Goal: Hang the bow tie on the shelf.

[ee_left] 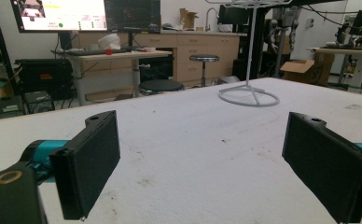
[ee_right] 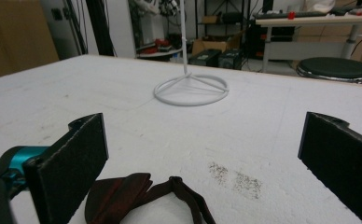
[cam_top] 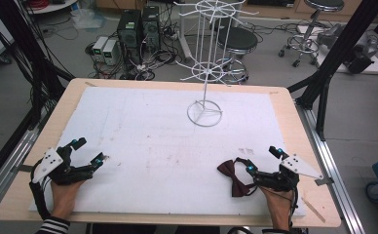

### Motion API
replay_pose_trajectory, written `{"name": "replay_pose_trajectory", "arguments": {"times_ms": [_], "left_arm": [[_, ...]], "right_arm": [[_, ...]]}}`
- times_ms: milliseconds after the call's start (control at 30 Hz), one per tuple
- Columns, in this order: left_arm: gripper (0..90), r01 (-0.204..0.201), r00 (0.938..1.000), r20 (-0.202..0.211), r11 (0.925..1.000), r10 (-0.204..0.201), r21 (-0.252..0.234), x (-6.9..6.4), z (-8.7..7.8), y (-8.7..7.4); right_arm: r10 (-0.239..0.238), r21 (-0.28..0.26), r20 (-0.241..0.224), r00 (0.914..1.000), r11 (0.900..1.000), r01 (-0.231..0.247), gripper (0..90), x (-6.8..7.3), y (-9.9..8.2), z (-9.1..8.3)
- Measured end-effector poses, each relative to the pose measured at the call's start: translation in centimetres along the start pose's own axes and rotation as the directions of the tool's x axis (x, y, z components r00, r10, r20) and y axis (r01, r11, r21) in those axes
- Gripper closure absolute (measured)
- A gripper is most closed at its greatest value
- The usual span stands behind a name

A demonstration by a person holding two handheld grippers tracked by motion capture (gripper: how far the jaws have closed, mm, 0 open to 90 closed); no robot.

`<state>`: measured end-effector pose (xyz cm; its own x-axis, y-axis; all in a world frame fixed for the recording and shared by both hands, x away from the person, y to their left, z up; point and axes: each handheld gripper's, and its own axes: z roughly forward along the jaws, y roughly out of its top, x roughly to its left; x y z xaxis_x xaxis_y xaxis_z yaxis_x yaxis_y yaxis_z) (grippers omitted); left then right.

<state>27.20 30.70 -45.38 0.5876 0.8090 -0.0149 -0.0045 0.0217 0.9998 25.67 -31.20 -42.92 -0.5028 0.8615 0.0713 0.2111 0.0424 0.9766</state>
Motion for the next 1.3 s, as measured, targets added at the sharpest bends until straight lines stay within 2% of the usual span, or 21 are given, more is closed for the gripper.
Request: {"name": "replay_pose_trajectory", "arguments": {"times_ms": [167,233,433,467,533,567,600,700,767,800,867,900,967,1067,1100,1133,1167,1200,1233,1267,1300], "left_arm": [[11.5,0.000,1.0000,0.001,1.0000,0.000,0.000,0.0,0.0,0.0],[11.5,-0.002,1.0000,0.001,1.0000,0.002,0.002,0.0,0.0,0.0],[11.5,-0.003,1.0000,0.002,1.0000,0.003,0.002,0.0,0.0,0.0],[11.5,-0.003,1.0000,0.002,1.0000,0.003,0.002,0.0,0.0,0.0],[11.4,-0.005,1.0000,0.003,1.0000,0.005,0.002,0.0,0.0,0.0],[11.4,-0.005,1.0000,0.003,1.0000,0.005,0.002,0.0,0.0,0.0],[11.4,-0.002,1.0000,0.002,1.0000,0.002,0.001,0.0,0.0,0.0],[11.4,-0.002,1.0000,0.002,1.0000,0.002,0.001,0.0,0.0,0.0],[11.4,-0.002,1.0000,0.001,1.0000,0.002,0.002,0.0,0.0,0.0],[11.4,-0.002,1.0000,0.001,1.0000,0.002,0.002,0.0,0.0,0.0],[11.4,-0.004,1.0000,0.003,1.0000,0.004,0.002,0.0,0.0,0.0],[11.4,-0.003,1.0000,0.001,1.0000,0.003,0.002,0.0,0.0,0.0],[11.3,-0.004,1.0000,0.002,1.0000,0.004,0.002,0.0,0.0,0.0],[11.3,-0.005,1.0000,0.002,1.0000,0.005,0.002,0.0,0.0,0.0],[11.3,-0.004,1.0000,0.001,1.0000,0.004,0.002,0.0,0.0,0.0],[11.3,-0.004,1.0000,0.001,1.0000,0.004,0.002,0.0,0.0,0.0],[11.3,-0.005,1.0000,0.002,1.0000,0.005,0.002,0.0,0.0,0.0],[11.3,-0.005,1.0000,0.002,1.0000,0.005,0.002,0.0,0.0,0.0],[11.3,-0.005,1.0000,0.002,1.0000,0.005,0.002,0.0,0.0,0.0],[11.3,-0.005,1.0000,0.002,1.0000,0.005,0.002,0.0,0.0,0.0],[11.3,-0.006,1.0000,0.003,1.0000,0.006,0.002,0.0,0.0,0.0]], "right_arm": [[-0.030,0.057,-0.017,0.9994,0.9979,0.031,0.7,0.3,1.3,-0.1],[-0.046,0.103,-0.038,0.9982,0.9935,0.049,0.7,0.6,2.3,0.0],[-0.104,0.222,-0.093,0.9903,0.9674,0.122,0.8,1.2,4.0,0.7],[-0.104,0.222,-0.093,0.9903,0.9674,0.122,0.8,1.2,4.0,0.7],[-0.133,0.271,-0.120,0.9839,0.9489,0.161,0.8,1.6,4.5,1.1],[-0.133,0.271,-0.120,0.9839,0.9489,0.161,0.8,1.6,4.5,1.1],[-0.140,0.290,-0.137,0.9806,0.9410,0.175,0.8,1.7,4.7,1.3],[-0.154,0.358,-0.193,0.9690,0.9084,0.216,0.8,2.2,5.2,1.8],[-0.155,0.369,-0.198,0.9679,0.9030,0.220,0.8,2.3,5.2,1.9],[-0.170,0.391,-0.218,0.9612,0.8871,0.245,0.8,2.5,5.3,2.1],[-0.163,0.404,-0.222,0.9613,0.8819,0.243,0.8,2.6,5.4,2.3],[-0.155,0.427,-0.239,0.9585,0.8700,0.247,0.8,2.7,5.4,2.6],[-0.160,0.448,-0.251,0.9545,0.8548,0.262,0.8,2.9,5.4,2.9],[-0.177,0.486,-0.282,0.9431,0.8214,0.299,0.8,3.3,5.5,3.3],[-0.177,0.486,-0.282,0.9431,0.8214,0.299,0.8,3.3,5.5,3.3],[-0.181,0.492,-0.286,0.9411,0.8151,0.306,0.8,3.4,5.5,3.4],[-0.193,0.512,-0.296,0.9356,0.7946,0.326,0.8,3.6,5.5,3.6],[-0.198,0.522,-0.300,0.9333,0.7845,0.334,0.8,3.7,5.5,3.7],[-0.201,0.531,-0.302,0.9318,0.7765,0.339,0.8,3.8,5.5,3.8],[-0.201,0.531,-0.302,0.9318,0.7765,0.339,0.8,3.8,5.5,3.8],[-0.202,0.542,-0.310,0.9291,0.7656,0.347,0.8,3.9,5.4,3.9]]}}
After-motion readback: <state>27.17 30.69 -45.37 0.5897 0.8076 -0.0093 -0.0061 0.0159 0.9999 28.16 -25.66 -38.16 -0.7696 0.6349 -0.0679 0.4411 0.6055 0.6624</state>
